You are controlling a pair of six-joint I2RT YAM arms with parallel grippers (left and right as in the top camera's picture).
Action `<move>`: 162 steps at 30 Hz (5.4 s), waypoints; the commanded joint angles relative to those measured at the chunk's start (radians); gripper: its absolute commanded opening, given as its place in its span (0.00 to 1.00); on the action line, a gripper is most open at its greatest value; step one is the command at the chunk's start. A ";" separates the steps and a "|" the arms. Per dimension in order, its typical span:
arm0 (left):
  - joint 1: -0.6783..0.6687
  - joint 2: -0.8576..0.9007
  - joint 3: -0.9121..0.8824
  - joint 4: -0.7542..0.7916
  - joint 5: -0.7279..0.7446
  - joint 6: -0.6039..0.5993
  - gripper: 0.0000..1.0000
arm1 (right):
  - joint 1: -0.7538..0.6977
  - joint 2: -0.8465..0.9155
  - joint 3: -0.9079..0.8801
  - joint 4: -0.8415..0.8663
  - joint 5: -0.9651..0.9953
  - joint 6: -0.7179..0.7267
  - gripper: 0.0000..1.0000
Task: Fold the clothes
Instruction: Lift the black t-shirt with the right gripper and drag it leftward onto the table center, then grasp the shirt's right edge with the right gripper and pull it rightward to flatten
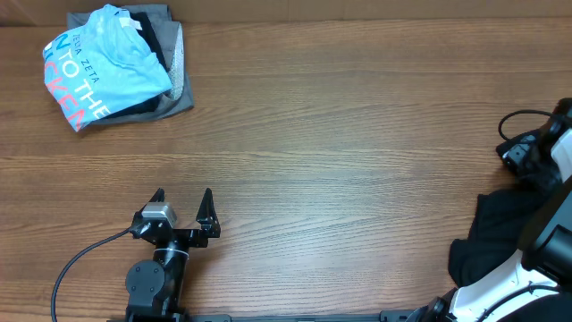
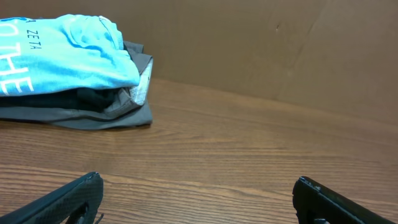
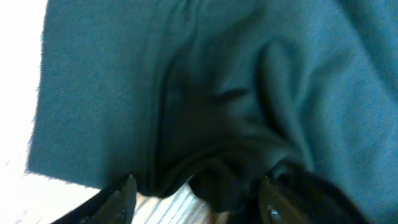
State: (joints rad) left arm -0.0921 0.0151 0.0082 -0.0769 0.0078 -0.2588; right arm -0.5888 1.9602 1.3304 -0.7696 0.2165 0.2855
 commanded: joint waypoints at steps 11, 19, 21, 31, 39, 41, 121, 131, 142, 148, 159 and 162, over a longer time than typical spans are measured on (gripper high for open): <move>-0.006 -0.010 -0.003 0.000 0.008 0.012 1.00 | -0.018 0.000 0.018 0.003 0.007 0.010 0.32; -0.006 -0.010 -0.003 0.000 0.008 0.012 1.00 | -0.018 0.000 0.019 -0.003 0.007 0.023 0.04; -0.006 -0.010 -0.003 0.000 0.008 0.012 1.00 | -0.018 0.000 0.019 -0.005 0.006 0.026 0.04; -0.006 -0.010 -0.003 0.000 0.008 0.012 1.00 | 0.013 -0.039 0.073 -0.006 -0.239 0.033 0.04; -0.006 -0.010 -0.003 0.000 0.008 0.012 1.00 | 0.188 -0.099 0.110 -0.005 -0.380 0.033 0.04; -0.006 -0.010 -0.003 0.000 0.008 0.012 1.00 | 0.254 -0.099 0.111 0.002 -0.388 0.033 0.04; -0.006 -0.010 -0.003 0.000 0.008 0.012 1.00 | -0.021 -0.092 0.143 -0.364 -0.187 0.357 1.00; -0.006 -0.010 -0.003 0.000 0.008 0.012 1.00 | 0.073 -0.084 0.083 -0.253 -0.172 0.347 0.98; -0.006 -0.010 -0.003 0.000 0.008 0.012 1.00 | 0.077 0.004 0.082 -0.246 -0.139 0.352 0.96; -0.006 -0.010 -0.003 0.000 0.008 0.012 1.00 | 0.077 0.056 0.082 -0.224 -0.140 0.345 0.90; -0.006 -0.010 -0.003 0.000 0.008 0.012 1.00 | 0.077 0.095 0.071 -0.167 -0.140 0.313 0.82; -0.006 -0.010 -0.003 0.000 0.008 0.012 1.00 | 0.077 0.123 0.064 -0.153 -0.143 0.312 0.73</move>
State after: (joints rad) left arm -0.0921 0.0151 0.0082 -0.0765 0.0074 -0.2588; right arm -0.5098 2.0441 1.4117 -0.9333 0.0601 0.6102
